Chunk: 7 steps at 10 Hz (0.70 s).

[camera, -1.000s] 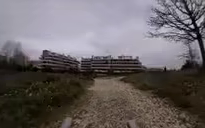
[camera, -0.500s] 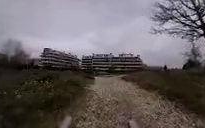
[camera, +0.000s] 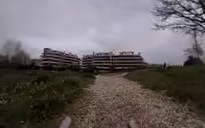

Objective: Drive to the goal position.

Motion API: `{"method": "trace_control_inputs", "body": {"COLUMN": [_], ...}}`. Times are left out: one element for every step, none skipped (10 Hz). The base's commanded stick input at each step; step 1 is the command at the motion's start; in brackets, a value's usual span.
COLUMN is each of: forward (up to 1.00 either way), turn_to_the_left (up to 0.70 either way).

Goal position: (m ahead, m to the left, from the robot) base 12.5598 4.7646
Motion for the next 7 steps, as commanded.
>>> {"method": "trace_control_inputs", "body": {"forward": [0.50, 0.50, 0.50, 0.50, 0.50, 0.50, 0.50], "turn_to_the_left": [0.00, 0.00, 0.00, 0.00, 0.00, 0.00, 0.00]}}
